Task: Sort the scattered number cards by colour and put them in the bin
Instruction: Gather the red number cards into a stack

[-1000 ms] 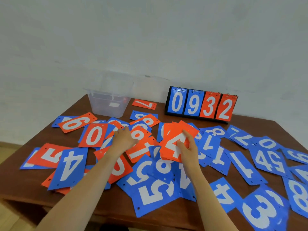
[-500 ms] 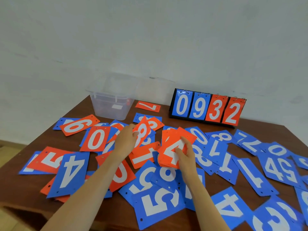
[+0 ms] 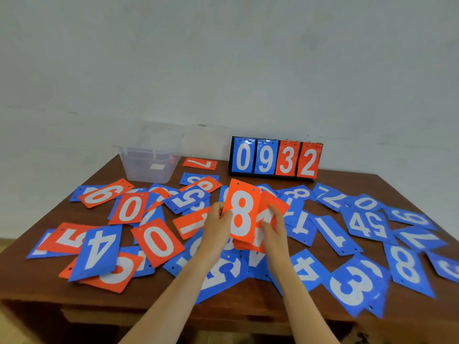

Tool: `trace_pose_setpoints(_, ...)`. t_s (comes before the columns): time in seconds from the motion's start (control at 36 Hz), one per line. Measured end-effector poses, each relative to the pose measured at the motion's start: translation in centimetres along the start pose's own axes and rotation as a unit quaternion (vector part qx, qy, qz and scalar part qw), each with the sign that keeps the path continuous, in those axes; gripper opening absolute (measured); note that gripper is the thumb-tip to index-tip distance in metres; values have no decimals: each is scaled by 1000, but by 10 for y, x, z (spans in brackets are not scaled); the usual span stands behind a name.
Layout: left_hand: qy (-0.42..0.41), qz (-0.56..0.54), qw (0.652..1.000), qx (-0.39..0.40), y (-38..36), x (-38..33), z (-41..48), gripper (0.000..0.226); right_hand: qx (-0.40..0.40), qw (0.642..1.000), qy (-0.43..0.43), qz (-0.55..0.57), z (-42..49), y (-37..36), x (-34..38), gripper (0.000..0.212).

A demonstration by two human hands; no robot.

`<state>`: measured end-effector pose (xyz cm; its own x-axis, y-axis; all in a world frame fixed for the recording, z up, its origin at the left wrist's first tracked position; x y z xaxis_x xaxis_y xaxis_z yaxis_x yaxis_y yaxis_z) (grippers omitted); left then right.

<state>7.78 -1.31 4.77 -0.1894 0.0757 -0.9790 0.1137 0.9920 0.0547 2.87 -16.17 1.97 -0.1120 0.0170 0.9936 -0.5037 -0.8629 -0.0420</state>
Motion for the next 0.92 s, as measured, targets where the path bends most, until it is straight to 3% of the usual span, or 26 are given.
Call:
trace_pose_setpoints(0.25, -75, 57, 996, 4, -32, 1, -36, 17, -36, 999, 15, 23, -28, 37, 13, 28)
trace_pose_setpoints(0.44, -95, 132, 986, 20, -47, -1, -49, 27, -37, 998, 51, -2, -35, 52, 19, 47)
trace_pose_setpoints(0.78, -85, 195, 977, 7, -7, 1, 0, 35, -35, 999, 15, 7, -23, 39, 5, 45)
trace_pose_setpoints(0.86, -49, 281, 958, -7, 18, 5, 34, 44, -40, 999, 4, 10, -19, 37, 2, 43)
trace_pose_setpoints(0.92, -10, 388, 922, -6, 32, 10, 56, 54, -45, 999, -6, 9, -15, 37, -1, 44)
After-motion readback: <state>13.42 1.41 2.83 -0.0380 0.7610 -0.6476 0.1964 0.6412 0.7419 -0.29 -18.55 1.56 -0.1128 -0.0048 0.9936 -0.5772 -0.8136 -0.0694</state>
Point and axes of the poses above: each hand's wrist, its own z-axis towards the middle knuckle, its own y-axis out of the back of the hand, x = y × z, the point moved 7 cm from there along z, towards the middle knuckle, and after that the axes turned 8 degrees about y, right-handed, at the moved point
